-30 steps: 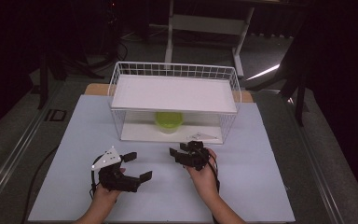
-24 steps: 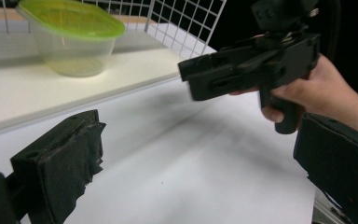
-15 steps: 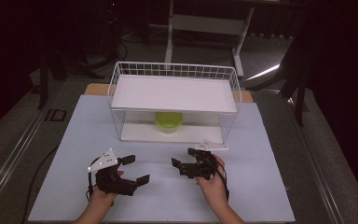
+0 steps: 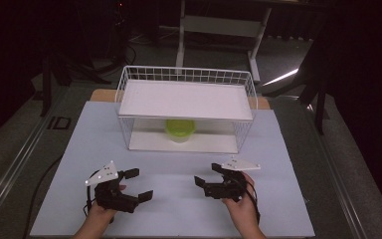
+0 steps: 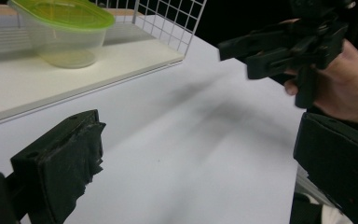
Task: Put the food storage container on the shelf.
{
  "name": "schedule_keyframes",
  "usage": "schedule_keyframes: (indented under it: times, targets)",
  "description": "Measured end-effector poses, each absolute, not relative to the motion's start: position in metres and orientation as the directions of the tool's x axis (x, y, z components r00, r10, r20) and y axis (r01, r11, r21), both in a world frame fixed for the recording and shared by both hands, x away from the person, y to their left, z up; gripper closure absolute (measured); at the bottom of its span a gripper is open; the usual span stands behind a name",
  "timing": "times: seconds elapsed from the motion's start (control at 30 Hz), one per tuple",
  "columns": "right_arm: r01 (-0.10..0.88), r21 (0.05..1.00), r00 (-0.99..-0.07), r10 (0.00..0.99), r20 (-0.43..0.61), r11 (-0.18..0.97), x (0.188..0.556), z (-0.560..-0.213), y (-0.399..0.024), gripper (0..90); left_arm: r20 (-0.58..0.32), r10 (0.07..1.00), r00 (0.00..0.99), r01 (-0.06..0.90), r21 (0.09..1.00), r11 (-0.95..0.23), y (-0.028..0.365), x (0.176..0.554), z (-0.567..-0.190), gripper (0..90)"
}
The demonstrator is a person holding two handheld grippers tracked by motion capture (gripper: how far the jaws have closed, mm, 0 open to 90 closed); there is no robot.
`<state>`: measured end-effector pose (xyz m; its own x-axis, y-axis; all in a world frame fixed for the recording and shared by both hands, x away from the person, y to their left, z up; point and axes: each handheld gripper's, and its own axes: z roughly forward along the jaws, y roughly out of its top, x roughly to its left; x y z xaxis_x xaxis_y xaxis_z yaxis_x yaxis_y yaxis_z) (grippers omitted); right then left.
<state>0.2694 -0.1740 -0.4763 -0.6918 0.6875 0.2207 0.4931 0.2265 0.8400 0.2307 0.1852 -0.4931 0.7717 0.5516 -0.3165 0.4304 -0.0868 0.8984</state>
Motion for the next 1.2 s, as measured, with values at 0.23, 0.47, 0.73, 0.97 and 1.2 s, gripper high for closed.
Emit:
schedule_keyframes:
  times: [0.23,0.47,0.73,0.97,1.2]
  targets:
    - [0.459,0.860,-0.698,0.690,0.193,0.224,0.257,-0.468,-0.194,17.5,-0.304,0.551,0.777,0.420,0.902,-0.094,0.195,0.224,-0.489,2.1]
    - [0.438,0.868,-0.707,0.685,0.172,0.234,0.242,-0.464,-0.212,17.5,-0.268,0.559,0.785,0.397,0.910,-0.122,0.209,0.211,-0.485,2.1]
    - [0.427,0.875,-0.712,0.681,0.171,0.228,0.237,-0.469,-0.225,17.8,-0.255,0.556,0.791,0.393,0.909,-0.141,0.219,0.204,-0.489,2.1]
    - [0.373,0.893,-0.737,0.666,0.119,0.253,0.240,-0.476,-0.234,17.7,-0.207,0.559,0.803,0.343,0.927,-0.150,0.222,0.202,-0.490,2.1]
    - [0.354,0.895,-0.744,0.661,0.093,0.272,0.242,-0.484,-0.239,17.7,-0.189,0.599,0.778,0.339,0.929,-0.147,0.228,0.207,-0.498,2.1]
